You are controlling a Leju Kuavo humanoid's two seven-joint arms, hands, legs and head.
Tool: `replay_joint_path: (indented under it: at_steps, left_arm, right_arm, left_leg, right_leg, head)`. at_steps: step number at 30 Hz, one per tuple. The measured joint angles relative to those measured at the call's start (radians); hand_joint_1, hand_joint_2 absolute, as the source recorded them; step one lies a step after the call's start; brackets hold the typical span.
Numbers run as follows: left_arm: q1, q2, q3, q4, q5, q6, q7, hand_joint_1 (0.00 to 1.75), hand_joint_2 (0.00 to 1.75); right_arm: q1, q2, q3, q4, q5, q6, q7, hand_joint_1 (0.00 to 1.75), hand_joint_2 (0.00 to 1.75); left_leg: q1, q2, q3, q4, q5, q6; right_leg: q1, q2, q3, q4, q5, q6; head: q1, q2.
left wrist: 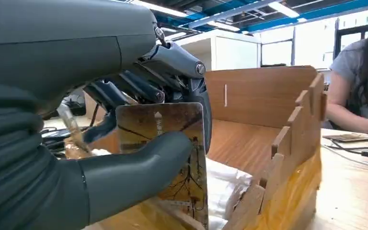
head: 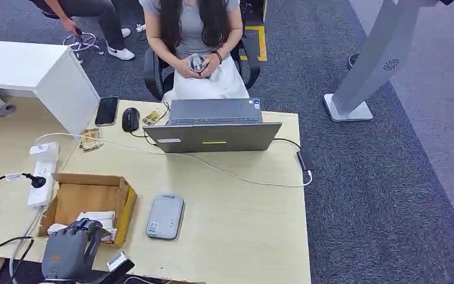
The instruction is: Pass the card to the sensor for recognition and then transmit it.
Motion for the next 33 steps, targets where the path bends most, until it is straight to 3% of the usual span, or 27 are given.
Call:
replay_joint_path:
  at_steps: [13,33]
  left_arm:
    - [-0.034,0.004,-0.011,-0.004,0.027,-0.004,0.001,1.75,1.75]
    - [-0.154,0.095,-0.108,-0.124,0.069,-0.011,0.026,1.75,1.75]
  right_arm:
    - [-0.001,0.0,0.0,0.0,0.011,-0.001,0.004,0.0,1.75]
    - [-0.003,0.0,0.0,0.0,0.021,0.0,0.004,0.0,1.75]
  left_leg:
    - [0.0,0.0,0.0,0.0,0.0,0.0]
    - [0.0,0.0,0.0,0.0,0.0,0.0]
  right_leg:
    - [0.0,0.0,0.0,0.0,0.0,0.0]
    - [0.0,-0.001,0.0,0.0,0.0,0.0]
  head:
    - [0.0,0.0]
    - [0.0,0.0]
